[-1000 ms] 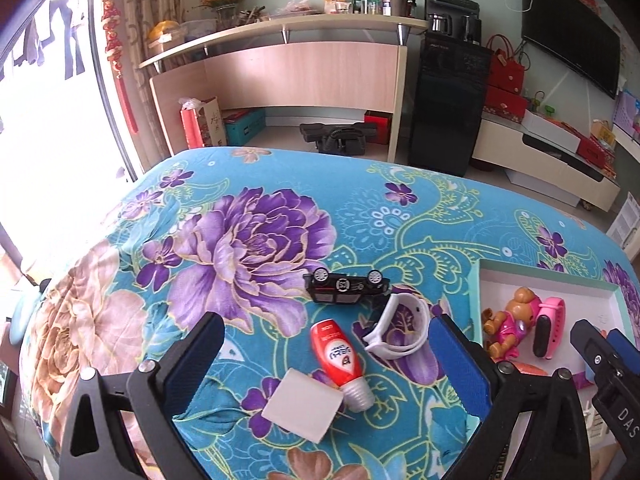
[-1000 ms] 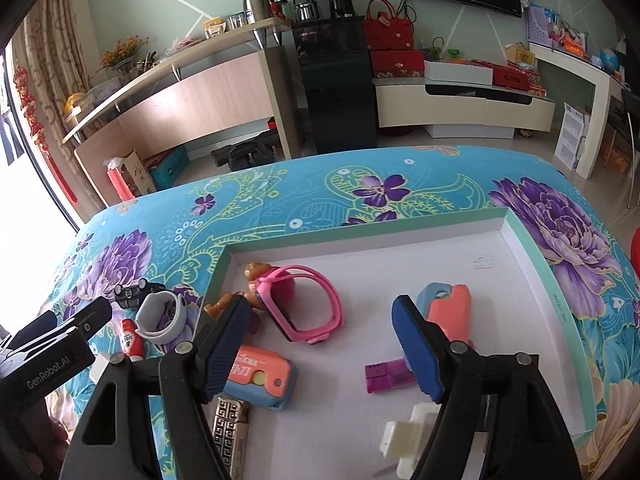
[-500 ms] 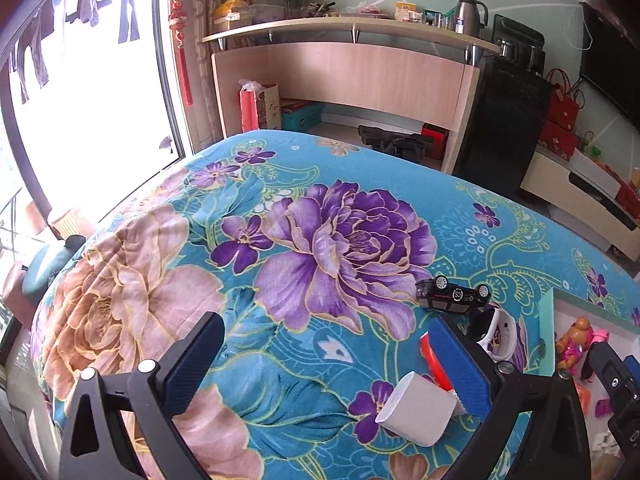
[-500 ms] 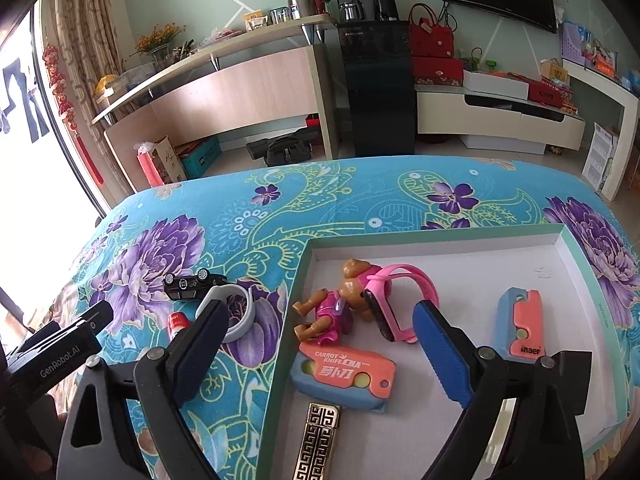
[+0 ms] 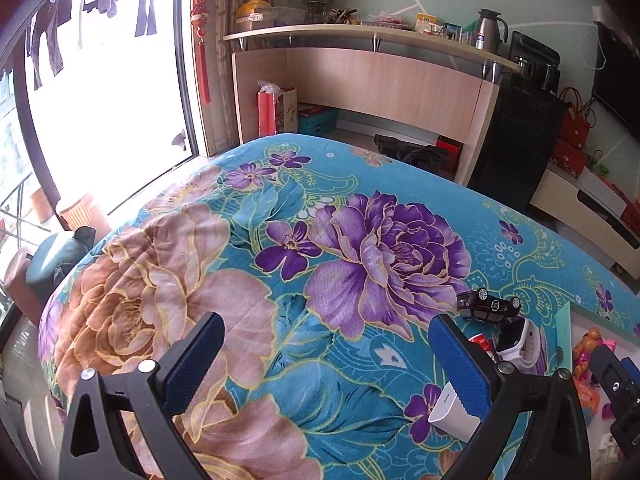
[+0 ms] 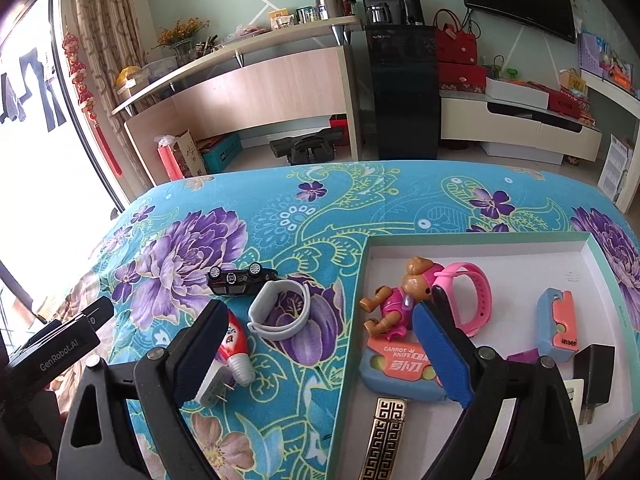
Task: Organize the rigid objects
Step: 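Move both open tools back from the tray to the remaining object pile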
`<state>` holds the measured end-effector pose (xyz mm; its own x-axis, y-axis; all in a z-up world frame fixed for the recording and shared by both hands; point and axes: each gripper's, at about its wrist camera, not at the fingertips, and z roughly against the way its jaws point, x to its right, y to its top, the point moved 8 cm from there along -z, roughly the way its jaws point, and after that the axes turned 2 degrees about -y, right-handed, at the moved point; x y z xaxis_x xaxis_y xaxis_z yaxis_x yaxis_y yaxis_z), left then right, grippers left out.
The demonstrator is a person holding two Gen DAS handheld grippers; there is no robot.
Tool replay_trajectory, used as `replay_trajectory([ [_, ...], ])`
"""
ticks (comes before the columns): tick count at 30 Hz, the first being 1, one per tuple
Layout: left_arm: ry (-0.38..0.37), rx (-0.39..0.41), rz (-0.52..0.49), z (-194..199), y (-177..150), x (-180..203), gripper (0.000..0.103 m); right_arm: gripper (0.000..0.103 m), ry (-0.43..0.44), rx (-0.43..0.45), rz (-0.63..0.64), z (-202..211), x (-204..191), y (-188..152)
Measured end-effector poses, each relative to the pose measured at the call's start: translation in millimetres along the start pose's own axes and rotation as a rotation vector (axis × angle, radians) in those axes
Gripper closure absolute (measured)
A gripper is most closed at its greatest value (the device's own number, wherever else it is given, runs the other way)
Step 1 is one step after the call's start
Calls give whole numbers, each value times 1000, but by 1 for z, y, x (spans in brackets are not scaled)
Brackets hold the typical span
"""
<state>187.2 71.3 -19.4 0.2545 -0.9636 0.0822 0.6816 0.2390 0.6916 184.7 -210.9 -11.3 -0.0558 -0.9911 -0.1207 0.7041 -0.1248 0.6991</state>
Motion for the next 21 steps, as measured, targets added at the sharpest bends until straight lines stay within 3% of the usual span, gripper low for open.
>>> replay_trajectory([
  [12, -66, -71, -34, -11, -11, 6, 0, 10, 36, -9, -26, -1, 0, -4],
  [21, -189, -169, -167, -19, -34, 46, 0, 10, 31, -34, -27, -7, 3, -10],
])
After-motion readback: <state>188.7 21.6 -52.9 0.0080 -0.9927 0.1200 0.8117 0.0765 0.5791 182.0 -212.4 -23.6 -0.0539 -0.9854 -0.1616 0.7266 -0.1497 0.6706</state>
